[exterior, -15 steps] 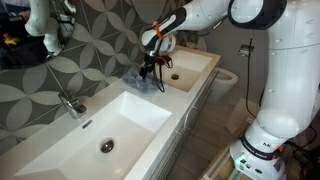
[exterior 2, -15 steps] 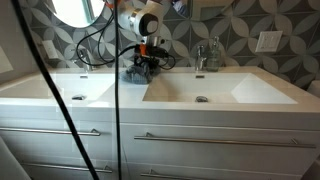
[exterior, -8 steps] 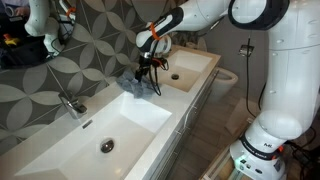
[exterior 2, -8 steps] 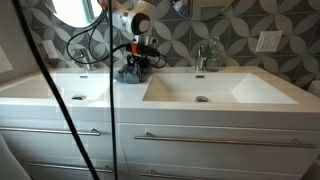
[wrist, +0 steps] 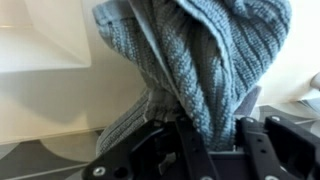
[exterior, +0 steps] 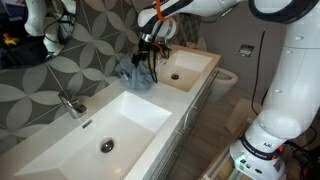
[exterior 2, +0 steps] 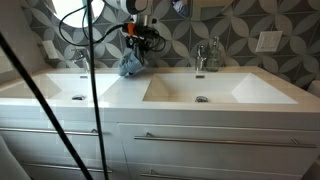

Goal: Unfold the gray towel, pick up the gray towel and wipe the tap on the right, open the tap, close the tap, put the gray towel back on the bathroom counter

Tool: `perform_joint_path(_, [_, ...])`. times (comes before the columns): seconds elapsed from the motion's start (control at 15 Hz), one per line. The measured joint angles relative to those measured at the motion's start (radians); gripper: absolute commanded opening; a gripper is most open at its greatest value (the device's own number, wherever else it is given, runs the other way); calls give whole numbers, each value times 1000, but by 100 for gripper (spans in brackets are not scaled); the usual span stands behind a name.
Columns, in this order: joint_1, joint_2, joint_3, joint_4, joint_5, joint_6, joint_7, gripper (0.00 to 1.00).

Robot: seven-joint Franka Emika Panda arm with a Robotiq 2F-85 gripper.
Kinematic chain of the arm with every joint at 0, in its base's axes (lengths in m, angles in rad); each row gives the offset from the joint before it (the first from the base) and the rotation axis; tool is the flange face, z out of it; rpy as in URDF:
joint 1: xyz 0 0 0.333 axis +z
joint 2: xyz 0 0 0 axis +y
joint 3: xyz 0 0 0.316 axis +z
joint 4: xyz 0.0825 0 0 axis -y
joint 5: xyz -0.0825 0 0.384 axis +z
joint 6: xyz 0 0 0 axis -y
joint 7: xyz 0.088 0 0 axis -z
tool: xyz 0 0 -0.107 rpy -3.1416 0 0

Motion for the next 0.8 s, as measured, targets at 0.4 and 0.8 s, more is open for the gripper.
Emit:
perform_joint_path(0.4, [-16, -174, -100, -60, 49, 3, 108, 5])
perform_joint_path(0.8, [-32, -238, -195, -73, 78, 36, 178, 19])
